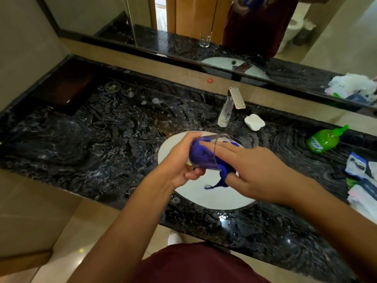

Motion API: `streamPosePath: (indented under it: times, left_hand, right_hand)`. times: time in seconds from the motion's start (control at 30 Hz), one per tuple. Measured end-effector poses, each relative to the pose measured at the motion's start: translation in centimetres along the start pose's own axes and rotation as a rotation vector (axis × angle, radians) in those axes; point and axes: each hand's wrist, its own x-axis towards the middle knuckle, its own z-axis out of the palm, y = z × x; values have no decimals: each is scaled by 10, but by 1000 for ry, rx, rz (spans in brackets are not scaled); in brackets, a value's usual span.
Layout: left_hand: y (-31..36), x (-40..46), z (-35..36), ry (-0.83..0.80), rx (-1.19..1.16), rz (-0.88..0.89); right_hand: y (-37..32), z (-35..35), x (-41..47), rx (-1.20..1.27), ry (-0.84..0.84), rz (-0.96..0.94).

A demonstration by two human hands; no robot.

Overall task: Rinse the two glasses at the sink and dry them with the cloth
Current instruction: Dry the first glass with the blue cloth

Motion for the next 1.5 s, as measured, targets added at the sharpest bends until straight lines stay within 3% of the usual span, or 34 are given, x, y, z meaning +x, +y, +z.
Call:
streamPosePath:
  times: [0.1,0.2,0.33,0.47,0.6,0.8,0.9,1.0,1.1,1.2,1.3,1.4,1.5]
  left_hand:
    - [-1,-3,3,80,126,75]
    - [-2,-7,0,81,216,101]
    - [-5,-4,-14,-3,15,70]
    - [-8,-6,-12,-168,-83,15]
    - [-7,-14,2,-22,40,43]
    - [-6,-18,0,133,219,215]
    - [1,-19,-22,231,215,251]
    - [5,-21,-41,252,-24,251]
    - [0,-23,-42,211,-31,239]
    - [-7,-23,-39,87,11,185]
    - [-9,-26,-34,-46,20,129]
    - [-12,-28,-28,-93,-72,84]
    - [-20,-30,-21,-94,-78,12]
  right_hand:
    - [-7,6,1,-96,-30,-7]
    - [-3,3,3,-42,-59,-45]
    - [2,-23,-6,160,91,-83]
    - [6,-33,-9,-77,226,-94]
    - [-2,-25,-5,-240,150,-4]
    - [-11,-18,-1,-67,-1,194]
    - [-2,-26,-5,-78,81,314]
    - [10,-29,-15,201,236,270]
    - [4,-27,-9,446,255,102]
    - [-7,-26,2,463,125,-37]
    - [-11,-23,9,307,229,82]
    - [-18,-15,8,368,379,254]
    - [-27,-7,13,387,325,329]
